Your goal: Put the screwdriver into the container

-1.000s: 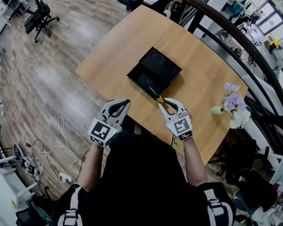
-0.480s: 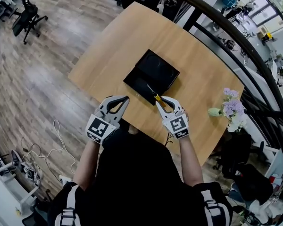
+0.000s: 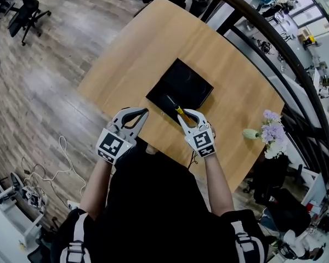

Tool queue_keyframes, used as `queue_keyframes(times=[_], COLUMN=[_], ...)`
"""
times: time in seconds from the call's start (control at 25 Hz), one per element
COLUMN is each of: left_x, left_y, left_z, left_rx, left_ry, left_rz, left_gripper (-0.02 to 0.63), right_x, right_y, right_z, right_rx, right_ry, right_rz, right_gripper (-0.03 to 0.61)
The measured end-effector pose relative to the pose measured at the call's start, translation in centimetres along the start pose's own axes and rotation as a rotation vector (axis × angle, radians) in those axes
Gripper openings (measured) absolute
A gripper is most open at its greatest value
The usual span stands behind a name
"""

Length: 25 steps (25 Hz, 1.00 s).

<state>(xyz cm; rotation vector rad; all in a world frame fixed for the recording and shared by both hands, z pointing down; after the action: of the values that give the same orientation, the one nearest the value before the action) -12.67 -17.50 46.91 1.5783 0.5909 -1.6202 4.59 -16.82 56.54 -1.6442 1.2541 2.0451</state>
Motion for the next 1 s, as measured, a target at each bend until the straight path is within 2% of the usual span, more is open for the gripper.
queue_keyframes(times=[0.24, 0.52, 1.0], left_x=[-0.3, -0.7, -1.0], left_y=[0.3, -0.3, 0.0], left_z=[1.7, 3.7, 4.0], left_rx=[-0.008, 0.009, 0.029], left_ry=[-0.011, -0.023, -0.026], left_rz=[0.012, 0.029, 0.051], left_gripper=[0.021, 0.021, 0.021], right_x=[-1.7, -3.2, -6.4], right_y=[2.1, 4.8, 6.9], right_z=[-0.4, -0.8, -1.8], right_rx=[0.01, 0.031, 0.051], right_ry=[0.046, 0.049, 0.063], right_rz=[0.052, 0.111, 0.191], right_gripper=[0.086, 0.086, 0.086])
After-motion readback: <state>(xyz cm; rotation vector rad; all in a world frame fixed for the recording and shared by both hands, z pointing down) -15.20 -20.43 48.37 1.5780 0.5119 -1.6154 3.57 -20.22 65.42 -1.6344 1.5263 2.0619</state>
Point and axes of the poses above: the fingertips, and each gripper's own axes: y forward along the fingers, z to its left, x out of its top, the point moved 4 cm from there along -y, backward along the fingers, and after that the axes turned 8 degrees about -z, right-handed, at the moved point
